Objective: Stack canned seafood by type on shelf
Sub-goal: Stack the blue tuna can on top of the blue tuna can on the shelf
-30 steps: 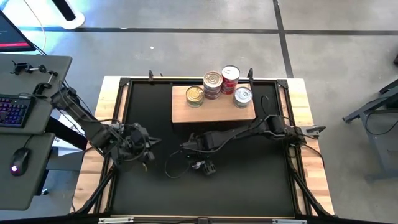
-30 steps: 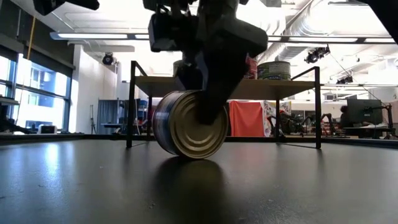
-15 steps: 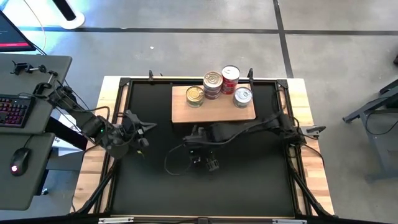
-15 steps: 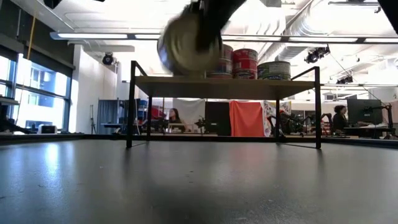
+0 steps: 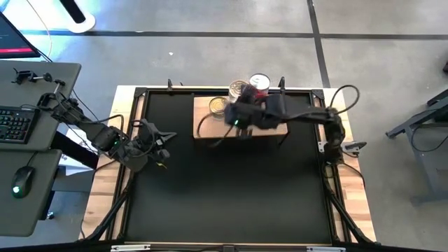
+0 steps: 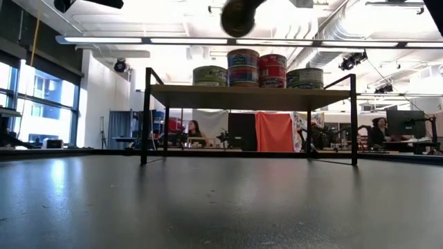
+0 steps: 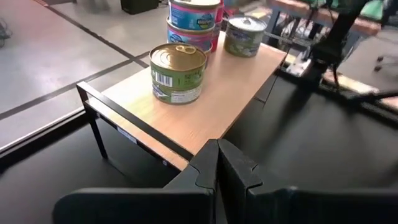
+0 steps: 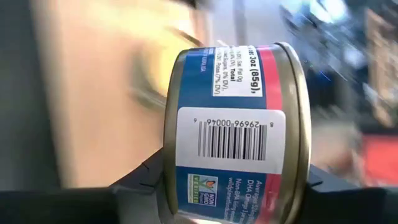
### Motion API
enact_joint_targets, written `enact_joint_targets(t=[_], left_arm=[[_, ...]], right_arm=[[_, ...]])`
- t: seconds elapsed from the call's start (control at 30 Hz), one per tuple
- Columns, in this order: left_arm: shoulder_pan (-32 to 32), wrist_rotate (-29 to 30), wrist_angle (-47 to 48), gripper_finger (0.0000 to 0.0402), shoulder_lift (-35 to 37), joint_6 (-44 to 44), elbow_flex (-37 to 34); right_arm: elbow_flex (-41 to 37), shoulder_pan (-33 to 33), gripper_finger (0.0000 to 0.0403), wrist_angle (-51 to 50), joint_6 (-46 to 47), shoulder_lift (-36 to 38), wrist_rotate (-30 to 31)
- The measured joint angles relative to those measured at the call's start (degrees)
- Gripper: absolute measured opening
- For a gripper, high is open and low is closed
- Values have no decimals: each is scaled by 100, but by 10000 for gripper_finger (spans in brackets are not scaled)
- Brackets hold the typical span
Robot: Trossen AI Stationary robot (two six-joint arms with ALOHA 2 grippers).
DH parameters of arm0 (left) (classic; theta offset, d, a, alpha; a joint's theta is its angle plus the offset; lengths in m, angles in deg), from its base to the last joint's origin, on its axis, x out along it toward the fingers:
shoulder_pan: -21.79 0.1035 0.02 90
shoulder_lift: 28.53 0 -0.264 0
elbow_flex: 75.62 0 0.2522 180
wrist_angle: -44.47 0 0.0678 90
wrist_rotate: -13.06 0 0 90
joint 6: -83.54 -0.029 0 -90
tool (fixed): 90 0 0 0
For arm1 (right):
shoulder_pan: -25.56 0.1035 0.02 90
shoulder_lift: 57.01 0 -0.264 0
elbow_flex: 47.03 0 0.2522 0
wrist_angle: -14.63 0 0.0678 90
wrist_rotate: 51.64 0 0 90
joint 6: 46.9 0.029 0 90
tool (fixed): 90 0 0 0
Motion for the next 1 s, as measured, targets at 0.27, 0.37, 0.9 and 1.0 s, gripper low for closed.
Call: enact_joint_targets(t=[0.27,0.37,0.9,1.0], left_arm=[[-11,457,-59,0,-104,217,2],[-11,465,-57,0,-104,185,2],[-11,428,20,0,-108,186,2],[-11,415,45,0,-106,184,2]], right_arm=[[15,-645,168,-79,-9,334,721],[8,-825,168,1,-239,285,702],[-1,-1352,183,488,-990,-123,506],[-1,-1419,184,456,-988,-210,519]])
